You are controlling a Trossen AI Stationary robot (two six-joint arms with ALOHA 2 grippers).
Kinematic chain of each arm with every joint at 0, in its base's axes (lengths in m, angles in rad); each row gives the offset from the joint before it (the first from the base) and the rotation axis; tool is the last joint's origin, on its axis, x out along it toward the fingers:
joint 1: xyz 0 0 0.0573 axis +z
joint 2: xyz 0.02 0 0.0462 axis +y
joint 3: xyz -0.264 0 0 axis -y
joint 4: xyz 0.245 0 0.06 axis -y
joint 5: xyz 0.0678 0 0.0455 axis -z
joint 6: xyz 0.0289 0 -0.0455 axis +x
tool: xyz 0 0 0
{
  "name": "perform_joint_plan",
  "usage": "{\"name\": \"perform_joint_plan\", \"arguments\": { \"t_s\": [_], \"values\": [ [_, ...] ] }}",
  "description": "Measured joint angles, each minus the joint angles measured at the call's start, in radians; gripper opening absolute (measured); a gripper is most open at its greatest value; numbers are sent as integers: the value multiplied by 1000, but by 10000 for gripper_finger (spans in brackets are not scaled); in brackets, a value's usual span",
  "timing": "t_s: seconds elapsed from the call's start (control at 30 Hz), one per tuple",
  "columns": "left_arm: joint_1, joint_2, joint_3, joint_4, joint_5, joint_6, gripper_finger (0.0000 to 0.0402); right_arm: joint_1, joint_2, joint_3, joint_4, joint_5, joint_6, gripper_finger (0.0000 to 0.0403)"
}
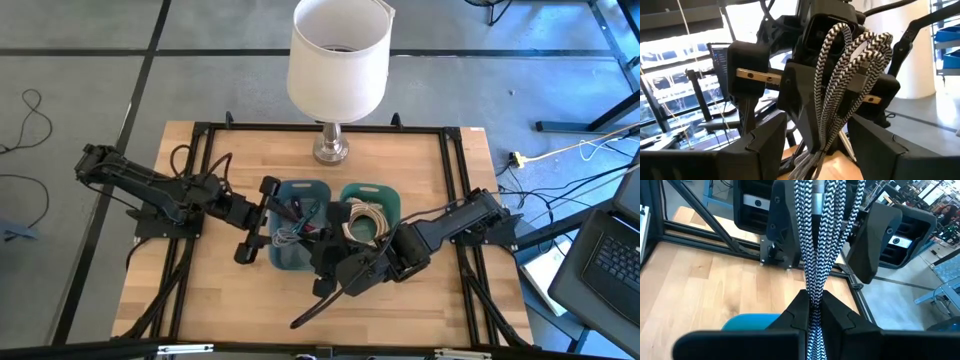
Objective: Pick and place items into bin
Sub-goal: Put the white patterned USB cable into the blue bin
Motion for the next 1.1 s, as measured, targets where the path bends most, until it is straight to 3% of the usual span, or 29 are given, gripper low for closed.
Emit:
{"name": "perform_joint_plan", "arguments": {
  "t_s": [0.5,0.63,0.77,0.97,1.1],
  "values": [
    [4,-1,0,11,30,-48,200,-52,0,0,34,-34,-25,23],
    [9,-1,1,8,24,-22,143,-69,0,0,37,-70,-27,23],
    [9,-1,2,-14,34,3,30,-71,1,0,30,-82,-28,23],
    [9,-1,3,-24,36,6,25,-71,2,0,29,-84,-53,31],
    [9,-1,3,-31,43,5,24,-66,1,0,21,-68,-57,108]
  ]
}}
